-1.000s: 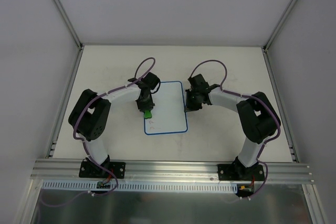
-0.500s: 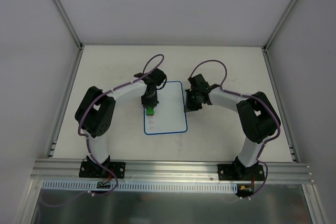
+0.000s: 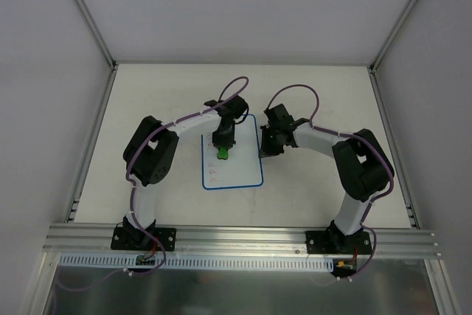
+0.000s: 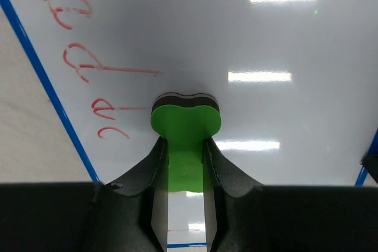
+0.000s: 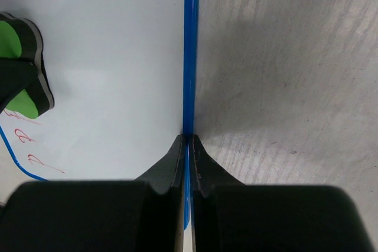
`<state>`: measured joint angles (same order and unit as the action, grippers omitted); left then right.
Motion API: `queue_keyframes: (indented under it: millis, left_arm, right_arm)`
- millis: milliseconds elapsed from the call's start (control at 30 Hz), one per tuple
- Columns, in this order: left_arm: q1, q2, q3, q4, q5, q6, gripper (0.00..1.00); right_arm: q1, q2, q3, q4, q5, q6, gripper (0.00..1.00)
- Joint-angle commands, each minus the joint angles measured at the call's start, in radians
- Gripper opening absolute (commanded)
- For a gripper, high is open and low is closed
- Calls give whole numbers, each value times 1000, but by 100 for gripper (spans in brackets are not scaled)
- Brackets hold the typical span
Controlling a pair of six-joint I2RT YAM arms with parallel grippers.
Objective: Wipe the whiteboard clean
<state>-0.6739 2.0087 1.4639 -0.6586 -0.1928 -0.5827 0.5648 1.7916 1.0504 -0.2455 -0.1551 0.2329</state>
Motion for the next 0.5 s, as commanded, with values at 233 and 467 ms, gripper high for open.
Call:
queue_keyframes:
  millis: [233,467]
  left_arm:
    - [54,26,-75,40,-13,-55,0]
    - [195,-89,-263,33,-51,-54,0]
  right_arm:
    - [-6,45,-32,-103,45,-33,0]
    - [-23,60,-41,-104,43,-17,0]
